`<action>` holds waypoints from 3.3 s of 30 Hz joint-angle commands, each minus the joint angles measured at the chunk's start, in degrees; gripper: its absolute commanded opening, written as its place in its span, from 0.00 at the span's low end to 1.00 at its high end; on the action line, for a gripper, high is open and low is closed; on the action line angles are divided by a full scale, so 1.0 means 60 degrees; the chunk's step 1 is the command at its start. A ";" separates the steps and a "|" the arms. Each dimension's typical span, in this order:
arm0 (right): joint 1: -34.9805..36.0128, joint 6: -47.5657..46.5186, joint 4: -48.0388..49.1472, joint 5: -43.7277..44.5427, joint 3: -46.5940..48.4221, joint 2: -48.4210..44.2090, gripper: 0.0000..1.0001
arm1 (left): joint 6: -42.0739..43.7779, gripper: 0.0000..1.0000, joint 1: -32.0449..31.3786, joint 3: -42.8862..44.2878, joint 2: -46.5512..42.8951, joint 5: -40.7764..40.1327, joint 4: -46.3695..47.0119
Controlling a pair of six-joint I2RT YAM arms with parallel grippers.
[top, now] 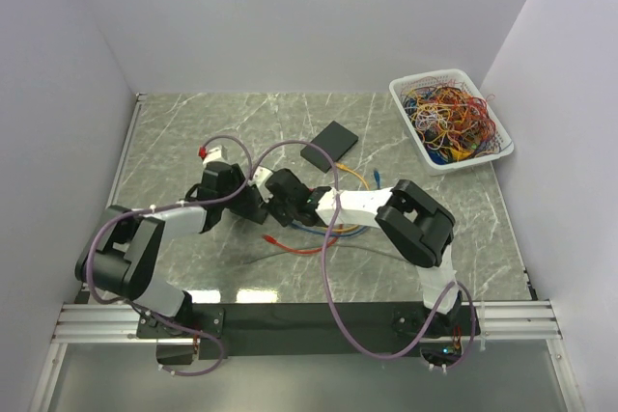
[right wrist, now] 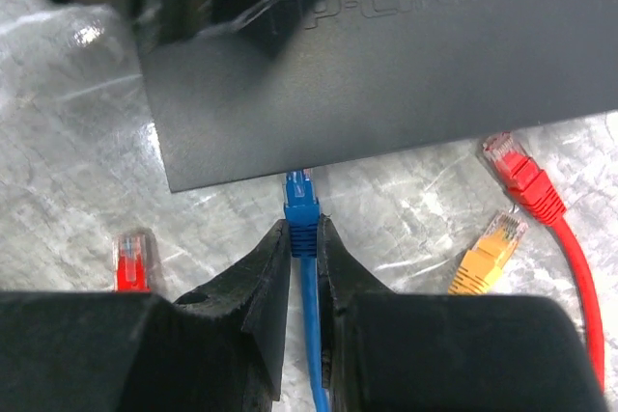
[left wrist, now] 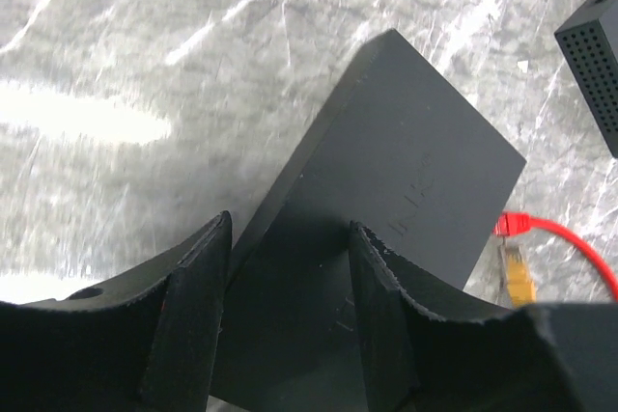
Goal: Insert the plug into the switch port
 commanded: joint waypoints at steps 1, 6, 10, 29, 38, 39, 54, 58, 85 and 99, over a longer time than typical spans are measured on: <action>0.0179 0.0261 0.2699 -0.0745 0.0240 -0.0140 0.00 | -0.1139 0.55 -0.1369 -0.0803 -0.0202 0.2634 -0.1240; 0.0179 0.0481 0.3693 -0.1299 0.0255 -0.0286 0.00 | -0.1433 0.55 -0.2174 -0.1315 -0.0336 0.2663 -0.0510; 0.0208 0.0643 0.3946 -0.2822 0.0766 -0.0257 0.00 | -0.1302 0.55 -0.2395 -0.1419 0.0147 0.3087 0.0340; -0.0041 0.1579 0.7342 -0.3278 -0.0813 -0.0843 0.00 | -0.1769 0.53 -0.2147 -0.2808 -0.1051 0.4375 0.2390; -0.0026 0.1990 0.8647 -0.4098 -0.0830 -0.0755 0.00 | -0.1654 0.53 -0.1443 -0.3060 -0.1347 0.6220 0.3578; -0.0041 0.1990 0.8735 -0.4230 -0.0771 -0.0769 0.00 | -0.1595 0.53 -0.1414 -0.3060 -0.1273 0.6324 0.3666; -0.0173 0.1946 0.9042 -0.4920 0.0664 -0.0257 0.00 | -0.1199 0.50 -0.1370 -0.2972 -0.0702 0.6047 0.3506; -0.0260 0.2093 0.9029 -0.4774 0.0767 -0.0023 0.00 | -0.1213 0.50 -0.1370 -0.2957 -0.0643 0.5945 0.3433; -0.0334 0.1478 0.6831 -0.1537 -0.2073 -0.1603 0.61 | -0.1434 0.63 -0.0272 -0.2080 -0.2810 0.3103 0.0125; -0.0305 0.1711 0.3669 0.2430 -0.2558 -0.3493 0.60 | -0.0393 0.62 0.0812 -0.0393 -0.3615 0.1596 -0.1637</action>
